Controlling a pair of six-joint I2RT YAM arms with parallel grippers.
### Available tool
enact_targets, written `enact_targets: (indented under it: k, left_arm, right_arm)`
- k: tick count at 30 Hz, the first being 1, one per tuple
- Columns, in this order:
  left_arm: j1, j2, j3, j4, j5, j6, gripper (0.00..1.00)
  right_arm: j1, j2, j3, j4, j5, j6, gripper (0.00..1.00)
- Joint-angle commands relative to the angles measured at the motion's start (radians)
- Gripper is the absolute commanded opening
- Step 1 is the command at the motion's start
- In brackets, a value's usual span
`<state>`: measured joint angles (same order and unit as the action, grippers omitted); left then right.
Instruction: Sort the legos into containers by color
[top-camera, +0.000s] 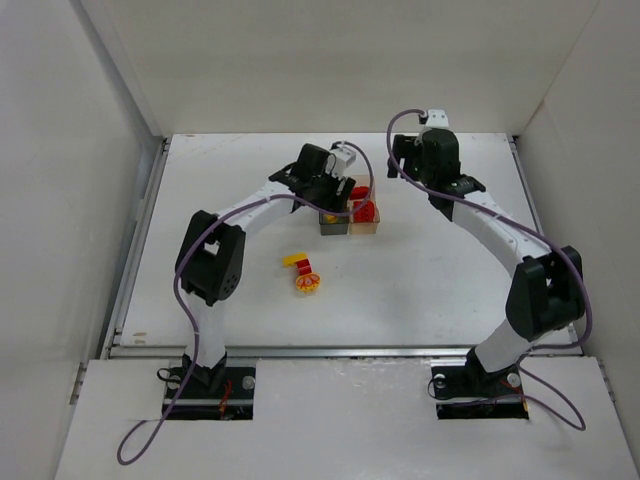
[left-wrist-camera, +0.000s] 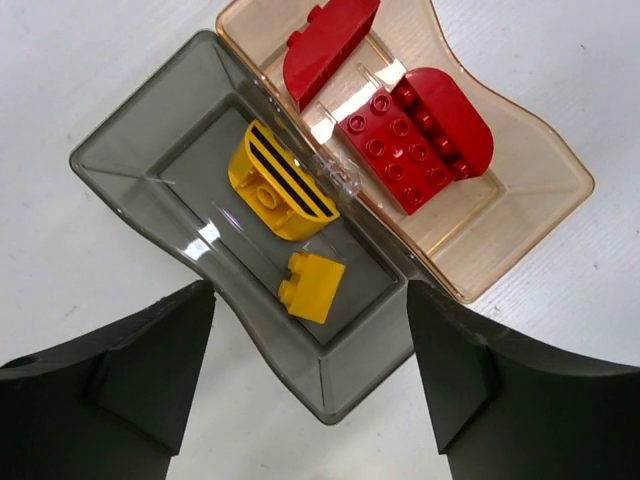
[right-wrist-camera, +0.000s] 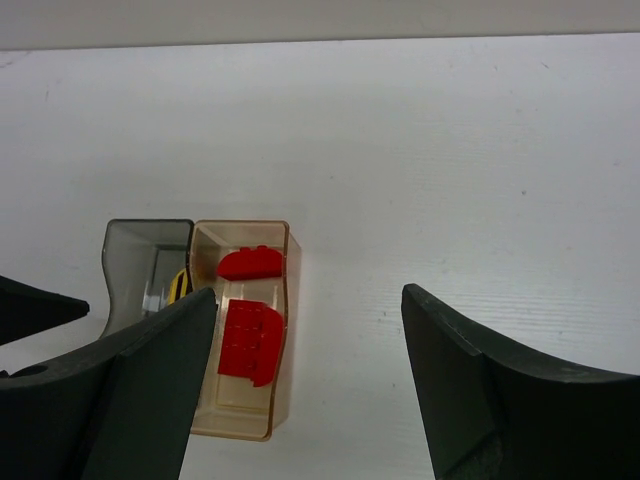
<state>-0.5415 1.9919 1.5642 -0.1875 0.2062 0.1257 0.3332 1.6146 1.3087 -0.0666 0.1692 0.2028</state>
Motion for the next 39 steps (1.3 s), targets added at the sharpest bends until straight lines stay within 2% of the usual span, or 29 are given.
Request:
enact_targets:
  k: [1,2,7,11,12,13,15,18,22,25,29,33,39]
  left_arm:
    - [0.000,-0.102,-0.026,0.006,-0.002,-0.003,0.76]
    - [0.000,-0.113,-0.039,0.006,-0.002,-0.014,0.78]
    - [0.000,-0.197,-0.026,-0.079,-0.002,0.015,0.77]
    - [0.000,-0.367,-0.105,-0.141,-0.014,0.184,0.73]
    - [0.000,-0.442,-0.137,-0.164,0.028,0.240,0.73]
    - [-0.011,-0.473,-0.198,-0.229,0.050,0.362,0.73]
    - [-0.026,-0.545,-0.259,-0.289,0.026,0.438,0.73]
    - [-0.035,-0.596,-0.352,-0.366,-0.008,0.495,0.71]
    - [-0.035,-0.663,-0.476,-0.380,-0.008,0.653,0.69]
    - [-0.035,-0.685,-0.562,-0.359,-0.018,0.741,0.69]
    - [-0.035,-0.674,-0.615,-0.348,-0.065,0.741,0.69]
    - [-0.044,-0.634,-0.656,-0.245,-0.106,0.701,0.72]
    - [-0.044,-0.541,-0.642,-0.162,-0.070,0.618,0.75]
  right_arm:
    - [-0.008,-0.050,-0.002,0.037,-0.036,0.006,0.80]
    - [-0.008,-0.062,-0.011,0.037,-0.036,0.006,0.80]
    - [-0.008,-0.127,-0.043,0.019,-0.054,-0.003,0.80]
    - [0.033,-0.228,-0.100,0.010,-0.054,-0.055,0.80]
    - [0.044,-0.246,-0.114,0.010,-0.044,-0.065,0.80]
    - [0.071,-0.261,-0.126,0.010,-0.033,-0.065,0.80]
    - [0.104,-0.301,-0.157,-0.001,-0.019,-0.080,0.80]
    - [0.168,-0.343,-0.183,-0.013,-0.007,-0.100,0.80]
    - [0.211,-0.377,-0.224,-0.024,-0.082,-0.109,0.80]
    - [0.253,-0.387,-0.235,-0.051,-0.082,-0.118,0.80]
    - [0.279,-0.409,-0.244,-0.076,-0.071,-0.118,0.80]
    - [0.288,-0.430,-0.253,-0.076,-0.071,-0.109,0.80]
    - [0.297,-0.449,-0.273,-0.085,-0.082,-0.109,0.80]
